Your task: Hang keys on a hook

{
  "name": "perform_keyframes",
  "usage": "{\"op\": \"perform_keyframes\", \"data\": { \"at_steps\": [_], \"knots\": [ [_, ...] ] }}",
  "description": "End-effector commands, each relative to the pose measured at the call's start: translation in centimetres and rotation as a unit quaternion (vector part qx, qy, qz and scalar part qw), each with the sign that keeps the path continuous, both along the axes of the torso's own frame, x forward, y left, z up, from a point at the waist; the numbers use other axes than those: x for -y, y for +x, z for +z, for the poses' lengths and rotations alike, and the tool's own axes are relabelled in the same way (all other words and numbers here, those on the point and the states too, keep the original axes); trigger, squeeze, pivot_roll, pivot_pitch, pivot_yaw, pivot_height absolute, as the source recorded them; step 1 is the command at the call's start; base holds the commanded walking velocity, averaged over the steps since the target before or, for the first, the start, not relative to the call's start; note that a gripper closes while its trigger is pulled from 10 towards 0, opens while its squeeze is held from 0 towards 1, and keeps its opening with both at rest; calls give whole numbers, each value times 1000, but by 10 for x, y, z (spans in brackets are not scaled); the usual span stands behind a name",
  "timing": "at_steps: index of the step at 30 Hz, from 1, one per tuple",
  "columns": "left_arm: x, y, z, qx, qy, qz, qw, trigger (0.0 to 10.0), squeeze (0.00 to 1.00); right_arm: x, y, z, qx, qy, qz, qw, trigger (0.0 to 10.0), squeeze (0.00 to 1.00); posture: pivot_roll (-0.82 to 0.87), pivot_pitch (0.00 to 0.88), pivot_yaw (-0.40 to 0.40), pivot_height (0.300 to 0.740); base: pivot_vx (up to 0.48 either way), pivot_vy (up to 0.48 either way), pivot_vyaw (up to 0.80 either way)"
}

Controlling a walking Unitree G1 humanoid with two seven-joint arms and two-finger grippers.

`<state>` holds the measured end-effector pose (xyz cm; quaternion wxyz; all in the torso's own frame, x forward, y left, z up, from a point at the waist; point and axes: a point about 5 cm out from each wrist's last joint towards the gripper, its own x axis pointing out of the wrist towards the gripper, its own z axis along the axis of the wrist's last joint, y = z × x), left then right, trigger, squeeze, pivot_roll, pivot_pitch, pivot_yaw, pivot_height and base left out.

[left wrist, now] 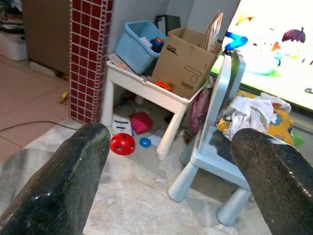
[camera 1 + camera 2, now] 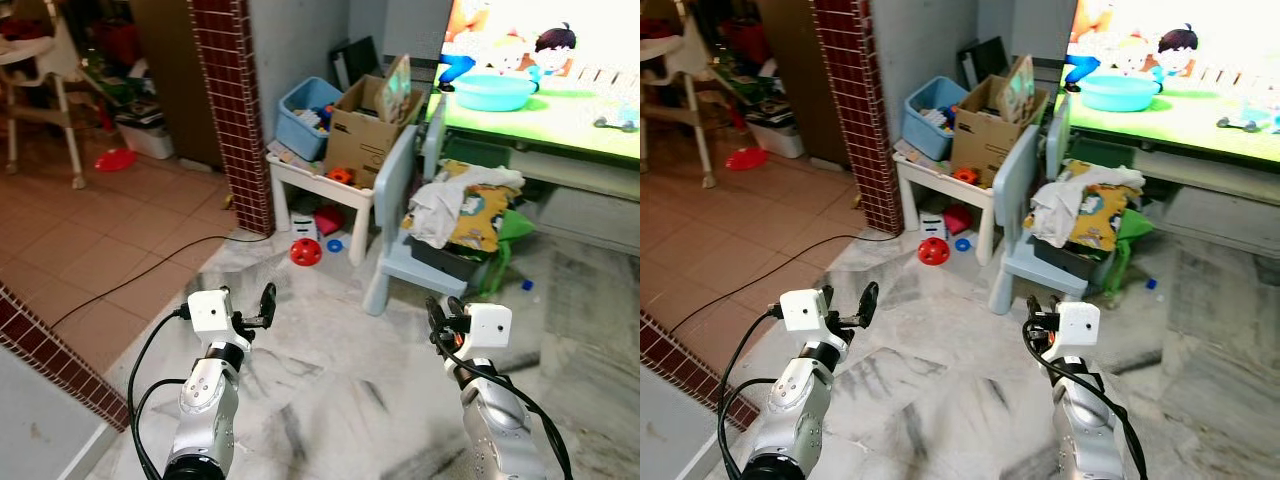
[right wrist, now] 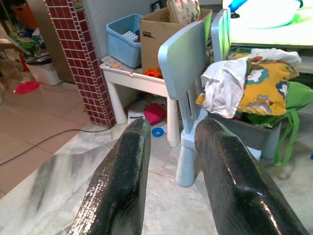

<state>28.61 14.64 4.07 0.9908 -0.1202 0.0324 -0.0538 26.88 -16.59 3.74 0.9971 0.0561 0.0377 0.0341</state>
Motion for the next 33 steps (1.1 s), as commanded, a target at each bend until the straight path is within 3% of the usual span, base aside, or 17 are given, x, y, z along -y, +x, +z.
{"op": "perform_keyframes", "data": {
  "at_steps": [1, 28, 33],
  "knots": [
    [-3, -1, -2, -11, 8, 4, 1000, 10000, 0, 0, 2, 1, -1, -2, 0, 1000, 10000, 0, -16, 59, 15, 740, 0, 0, -706],
    [-2, 0, -1, -15, 4, 3, 1000, 10000, 0, 0, 1, 0, -2, -1, -2, 1000, 10000, 0, -16, 61, 18, 740, 0, 0, -694],
    [-1, 1, -2, -17, -1, 5, 1000, 10000, 0, 0, 1, 0, -1, -1, -1, 1000, 10000, 0, -16, 56, 16, 740, 0, 0, -238]
  ]
}}
